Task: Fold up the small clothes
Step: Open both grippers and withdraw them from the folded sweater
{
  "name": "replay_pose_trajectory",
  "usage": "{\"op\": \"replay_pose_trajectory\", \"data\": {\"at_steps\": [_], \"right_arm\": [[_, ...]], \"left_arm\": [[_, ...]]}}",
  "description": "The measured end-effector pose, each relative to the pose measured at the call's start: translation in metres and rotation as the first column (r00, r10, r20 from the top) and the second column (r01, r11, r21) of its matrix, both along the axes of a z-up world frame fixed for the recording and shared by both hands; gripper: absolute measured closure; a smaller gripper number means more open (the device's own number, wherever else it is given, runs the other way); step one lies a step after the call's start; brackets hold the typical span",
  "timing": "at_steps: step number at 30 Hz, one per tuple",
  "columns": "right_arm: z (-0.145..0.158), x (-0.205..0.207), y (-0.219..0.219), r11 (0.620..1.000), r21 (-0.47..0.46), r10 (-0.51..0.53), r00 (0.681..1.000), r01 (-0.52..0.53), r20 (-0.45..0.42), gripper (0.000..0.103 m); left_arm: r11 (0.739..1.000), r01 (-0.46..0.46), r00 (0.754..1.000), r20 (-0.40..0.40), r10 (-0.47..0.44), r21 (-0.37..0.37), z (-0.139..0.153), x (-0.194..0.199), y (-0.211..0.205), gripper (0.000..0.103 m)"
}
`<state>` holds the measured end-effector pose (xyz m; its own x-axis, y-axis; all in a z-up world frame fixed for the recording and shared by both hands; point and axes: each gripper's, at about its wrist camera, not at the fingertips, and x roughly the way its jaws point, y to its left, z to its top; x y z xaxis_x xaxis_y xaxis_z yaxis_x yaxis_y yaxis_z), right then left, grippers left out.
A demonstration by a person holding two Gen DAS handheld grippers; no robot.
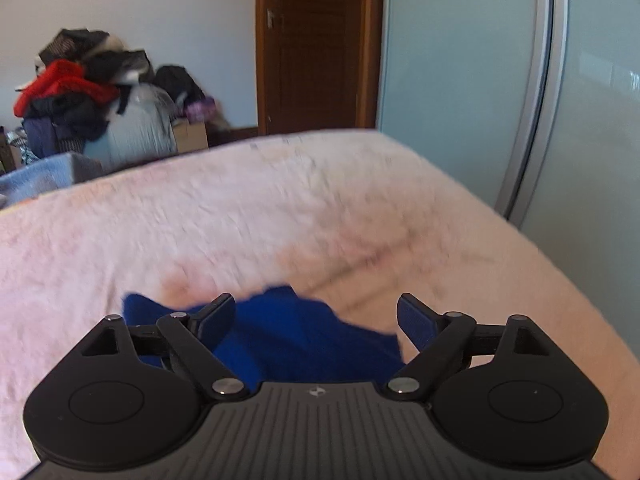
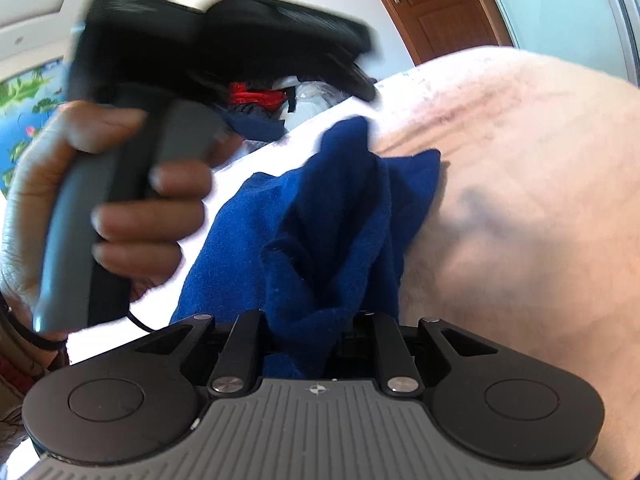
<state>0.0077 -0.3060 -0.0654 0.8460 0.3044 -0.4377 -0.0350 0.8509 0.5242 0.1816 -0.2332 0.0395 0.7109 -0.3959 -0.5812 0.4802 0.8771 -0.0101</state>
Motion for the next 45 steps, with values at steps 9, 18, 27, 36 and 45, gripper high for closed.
{"op": "replay_pose_trajectory", "data": {"at_steps": [9,18,27,36,45], "right_arm": [[-0.019,-0.005,-0.029,0.947,0.322,0.026,0.998,-0.005,-0.062,0.059],[0.001,-0.033,-0.064,0.975,0.219,-0.018,0.999,0.027,-0.043,0.062],[0.069,0.097,-0.055,0.967,-0.255,0.013,0.999,-0.001,0.048,0.039],[0.047,0.200,-0.037,0.937,-0.296,0.147,0.979,-0.185,-0.143,0.081],[0.046,0.190,-0.036,0.904,-0.427,-0.011,0.997,-0.023,-0.075,0.056]], "left_arm": [[0.991,-0.131,0.991,-0.035,0.132,0.023,-0.010,0.004,0.069,0.012],[0.976,-0.158,0.987,0.051,0.152,0.150,-0.043,-0.029,0.109,0.012],[0.976,-0.117,0.989,0.114,0.097,0.183,-0.052,-0.047,0.085,0.012],[0.977,-0.121,0.991,0.078,0.109,0.174,-0.062,-0.048,0.086,0.012],[0.980,-0.118,0.993,0.035,0.114,0.157,-0.071,-0.050,0.092,0.012]]}}
